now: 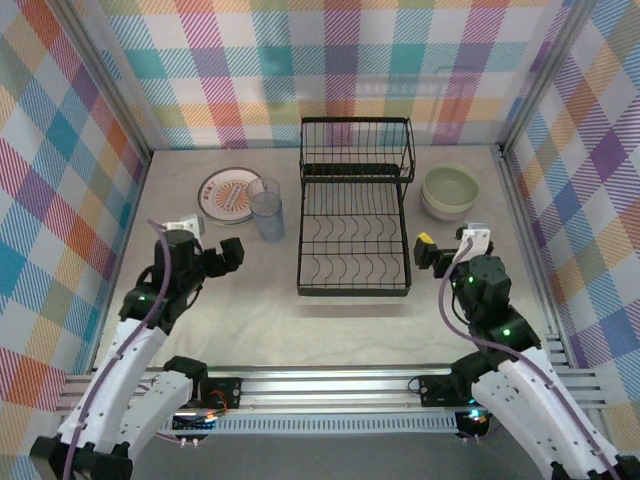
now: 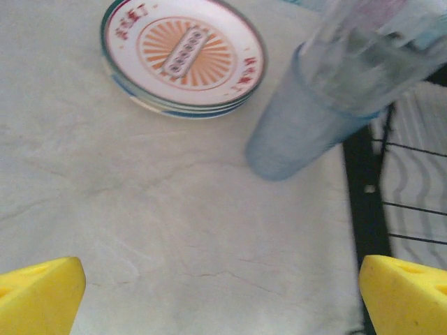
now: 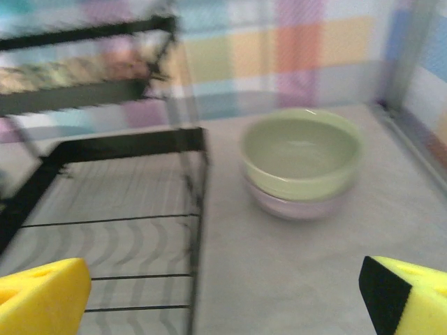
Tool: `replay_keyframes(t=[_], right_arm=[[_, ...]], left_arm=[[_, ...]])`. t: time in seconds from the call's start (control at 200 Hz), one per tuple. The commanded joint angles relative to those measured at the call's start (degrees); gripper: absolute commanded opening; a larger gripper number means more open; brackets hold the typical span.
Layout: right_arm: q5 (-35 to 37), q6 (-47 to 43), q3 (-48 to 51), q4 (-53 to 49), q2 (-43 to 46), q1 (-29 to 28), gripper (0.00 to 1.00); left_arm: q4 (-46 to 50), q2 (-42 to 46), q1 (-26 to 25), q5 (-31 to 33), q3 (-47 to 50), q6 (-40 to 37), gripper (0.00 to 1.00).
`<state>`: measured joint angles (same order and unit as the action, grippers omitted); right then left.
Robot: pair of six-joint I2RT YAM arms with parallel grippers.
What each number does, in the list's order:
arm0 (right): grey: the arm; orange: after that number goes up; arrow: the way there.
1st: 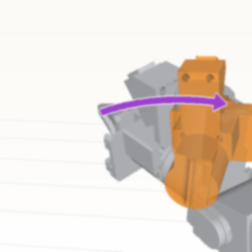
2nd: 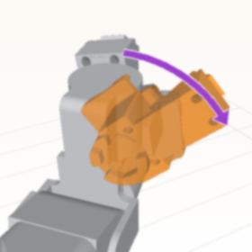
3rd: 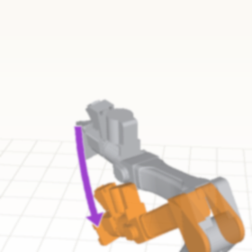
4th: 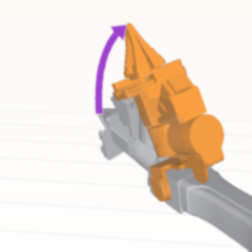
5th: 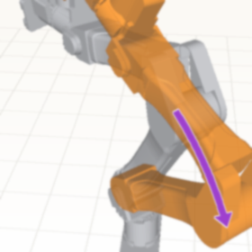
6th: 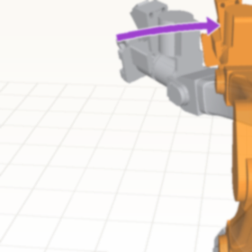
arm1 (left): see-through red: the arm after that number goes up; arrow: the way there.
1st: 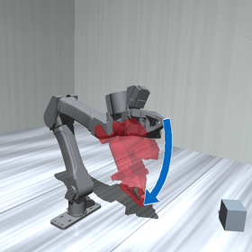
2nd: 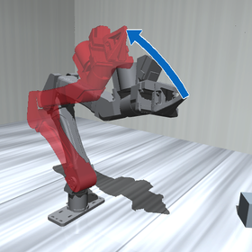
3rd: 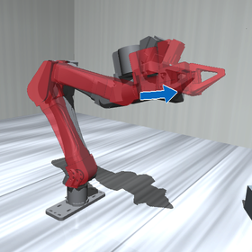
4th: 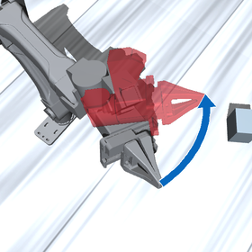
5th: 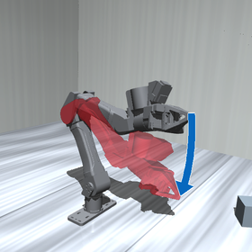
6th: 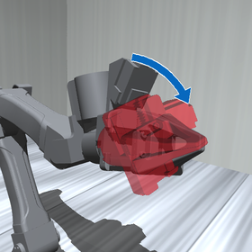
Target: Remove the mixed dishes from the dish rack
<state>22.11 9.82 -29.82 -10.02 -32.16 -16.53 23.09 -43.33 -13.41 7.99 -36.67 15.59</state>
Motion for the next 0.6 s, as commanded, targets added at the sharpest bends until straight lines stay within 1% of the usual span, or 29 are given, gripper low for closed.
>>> replay_keyframes(t=[0.0, 0.13, 0.19, 0.245, 0.27, 0.29, 0.33, 0.36, 0.425, 0.465, 0.485, 0.505, 0.525, 0.565, 0.595], right_arm=[[-4.5, 2.0, 1.8, 2.1, -2.2, 7.3, 0.99], [-8.3, 2.3, 4.6, 6.5, -7.6, 14.9, 0.99], [-9.7, 2.4, 7.0, 10.0, -9.3, 17.5, 0.99], [-10.6, 2.7, 9.7, 14.2, -10.6, 19.4, 0.99], [-10.8, 2.8, 10.7, 16.0, -11.4, 20.2, 0.99], [-11.3, 2.9, 11.3, 17.2, -12.1, 20.7, 0.99], [-12.2, 3.2, 12.3, 19.6, -14.0, 21.8, 0.99], [-12.9, 3.5, 12.6, 20.9, -15.8, 22.4, 0.99], [-13.1, 3.2, 14.0, 25.4, -19.7, 22.8, 0.99], [-13.8, 2.2, 15.7, 30.8, -22.1, 22.8, 0.99], [-14.0, 2.0, 16.4, 33.4, -23.3, 22.8, 0.99], [-13.9, 2.0, 15.7, 32.2, -24.1, 22.9, 0.99], [-14.1, 1.4, 14.7, 31.2, -24.6, 22.9, 0.99], [-14.4, 0.6, 15.2, 34.3, -25.9, 22.9, 0.99], [-14.2, 0.0, 15.1, 35.3, -26.5, 22.9, 0.99]], left_arm=[[-17.2, 0.5, 0.8, 7.5, 5.5, -0.8, 1.0], [-27.2, -4.4, 0.7, 12.4, 10.4, -3.5, 1.0], [-31.6, -8.7, 0.8, 15.2, 11.9, -4.7, 1.0], [-38.7, -13.3, 0.8, 17.6, 13.8, -5.7, 1.0], [-36.6, -14.9, 0.8, 19.3, 12.2, -6.1, 1.0], [-37.8, -16.3, 0.6, 19.4, 11.8, -8.2, 1.0], [-43.6, -19.2, 0.0, 19.4, 12.8, -12.3, 1.0], [-48.6, -21.3, -0.1, 19.7, 14.1, -13.9, 1.0], [-58.1, -25.8, 0.0, 21.9, 17.1, -15.4, 1.0], [-62.3, -28.5, 0.0, 22.3, 19.0, -14.8, 1.0], [-66.9, -30.2, -0.1, 22.6, 20.0, -15.7, 1.0], [-69.6, -31.1, -0.9, 23.8, 20.6, -16.4, 1.0], [-71.6, -31.6, -1.7, 23.4, 21.0, -17.8, 1.0], [-76.9, -33.4, -1.9, 20.7, 22.2, -20.1, 1.0], [-79.8, -35.2, -2.4, 21.0, 22.3, -22.0, 1.0]])
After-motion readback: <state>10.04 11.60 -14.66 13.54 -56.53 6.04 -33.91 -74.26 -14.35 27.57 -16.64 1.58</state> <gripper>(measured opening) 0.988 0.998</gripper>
